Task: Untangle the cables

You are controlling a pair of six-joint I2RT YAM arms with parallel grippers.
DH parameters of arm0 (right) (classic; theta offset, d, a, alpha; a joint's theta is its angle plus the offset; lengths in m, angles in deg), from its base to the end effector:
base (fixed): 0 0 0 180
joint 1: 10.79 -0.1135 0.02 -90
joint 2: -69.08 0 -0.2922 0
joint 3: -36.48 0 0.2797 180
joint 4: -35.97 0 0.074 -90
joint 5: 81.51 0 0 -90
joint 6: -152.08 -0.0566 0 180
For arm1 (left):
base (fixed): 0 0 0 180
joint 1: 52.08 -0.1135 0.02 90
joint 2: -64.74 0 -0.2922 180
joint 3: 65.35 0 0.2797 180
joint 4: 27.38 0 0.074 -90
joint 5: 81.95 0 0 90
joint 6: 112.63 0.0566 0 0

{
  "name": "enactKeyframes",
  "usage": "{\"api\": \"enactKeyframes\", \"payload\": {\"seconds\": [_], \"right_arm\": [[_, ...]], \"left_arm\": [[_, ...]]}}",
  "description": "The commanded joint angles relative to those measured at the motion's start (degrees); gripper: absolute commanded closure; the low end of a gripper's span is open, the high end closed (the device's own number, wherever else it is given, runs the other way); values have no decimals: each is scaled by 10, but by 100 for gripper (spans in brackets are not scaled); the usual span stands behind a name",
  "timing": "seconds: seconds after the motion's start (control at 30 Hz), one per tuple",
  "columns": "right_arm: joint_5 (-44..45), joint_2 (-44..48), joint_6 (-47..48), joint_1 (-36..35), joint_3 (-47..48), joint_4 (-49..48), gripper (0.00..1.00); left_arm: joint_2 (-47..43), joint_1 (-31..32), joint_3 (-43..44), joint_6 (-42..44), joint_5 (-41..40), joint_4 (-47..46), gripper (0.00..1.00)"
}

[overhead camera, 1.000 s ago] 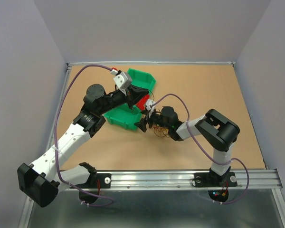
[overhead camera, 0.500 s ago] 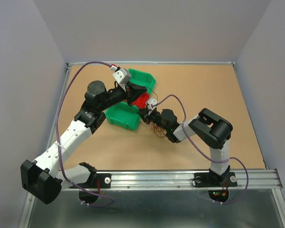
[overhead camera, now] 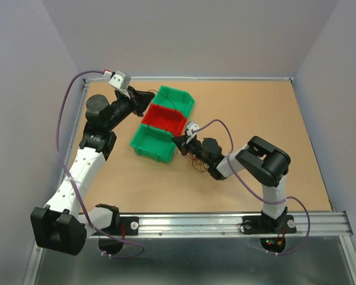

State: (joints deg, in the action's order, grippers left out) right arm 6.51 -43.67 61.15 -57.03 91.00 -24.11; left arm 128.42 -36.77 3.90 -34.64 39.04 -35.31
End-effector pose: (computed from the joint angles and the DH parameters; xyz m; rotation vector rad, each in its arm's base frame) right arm 0.2827 0.2980 0.1494 -0.6337 1.4452 0.6770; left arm 0.2700 -0.1041 0.4312 0.5061 1.3168 -0.7572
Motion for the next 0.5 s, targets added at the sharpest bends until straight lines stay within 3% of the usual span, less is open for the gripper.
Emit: {"api": "enactKeyframes", "payload": {"seconds": [0.0,0.13,0.3,0.47], "right_arm": [[-36,51,-13,-10,5,-70,99],[-36,58,0,-24,57,29,100],[-50,42,26,-25,153,193,99],[-90,-12,40,-20,261,293,99]], "left_arm": [[2,-71,-17,-14,-4,-32,100],[19,-124,-45,9,22,-20,100],[34,-149,-83,68,-10,-8,100],[15,-164,-107,89,-53,-17,100]]}}
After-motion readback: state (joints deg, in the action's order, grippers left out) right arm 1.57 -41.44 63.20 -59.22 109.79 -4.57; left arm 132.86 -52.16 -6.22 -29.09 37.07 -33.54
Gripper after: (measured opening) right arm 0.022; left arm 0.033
